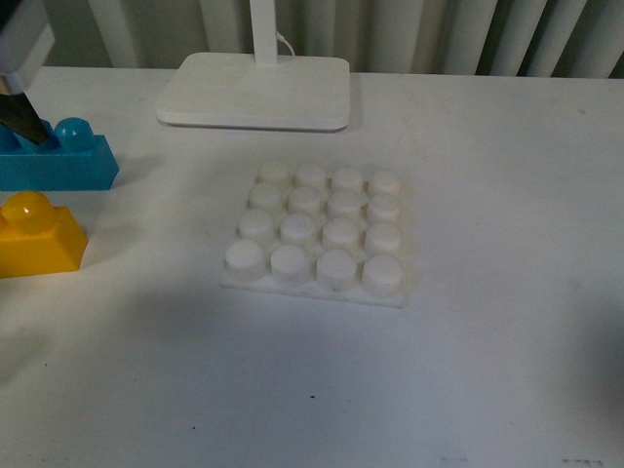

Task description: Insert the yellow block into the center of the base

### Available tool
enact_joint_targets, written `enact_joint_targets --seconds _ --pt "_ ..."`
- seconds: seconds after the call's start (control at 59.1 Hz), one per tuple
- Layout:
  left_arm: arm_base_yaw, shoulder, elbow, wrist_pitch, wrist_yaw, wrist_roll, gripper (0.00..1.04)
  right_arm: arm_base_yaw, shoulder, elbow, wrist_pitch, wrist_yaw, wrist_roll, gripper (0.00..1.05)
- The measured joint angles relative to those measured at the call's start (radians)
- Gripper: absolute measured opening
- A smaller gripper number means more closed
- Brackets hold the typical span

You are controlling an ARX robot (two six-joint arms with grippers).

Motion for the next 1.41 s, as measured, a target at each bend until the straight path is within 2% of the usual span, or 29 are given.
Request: enact_joint_targets --seconds 0.254,0.948,1.033,1.236,1.27,1.355,1.405 --pt "0.013 0.095 0.028 0.029 -0.013 -0.043 0.98 0.000 0.000 0.000 0.000 0.000 0.000 0.96" --pt "0.031 0.188 0.094 -0.016 -0.042 -0.068 0.98 0.000 0.000 0.000 0.000 0.000 0.000 0.96" --pt "0.031 0.188 0.094 -0.015 -0.048 -0.069 0.87 0.000 0.000 0.000 0.000 0.000 0.000 0.96" --pt "0.033 0.188 0.081 -0.013 -0.065 -0.068 0.52 0.000 0.000 0.000 0.000 0.000 0.000 0.96" --pt "0.033 0.188 0.080 -0.015 -0.066 -0.068 0.49 0.000 0.000 0.000 0.000 0.000 0.000 0.96" --pt "0.037 0.188 0.075 -0.030 -0.083 -0.060 0.35 0.000 0.000 0.000 0.000 0.000 0.000 0.96" --pt "0.040 0.185 0.075 -0.039 -0.089 -0.051 0.31 0.000 0.000 0.000 0.000 0.000 0.000 0.96"
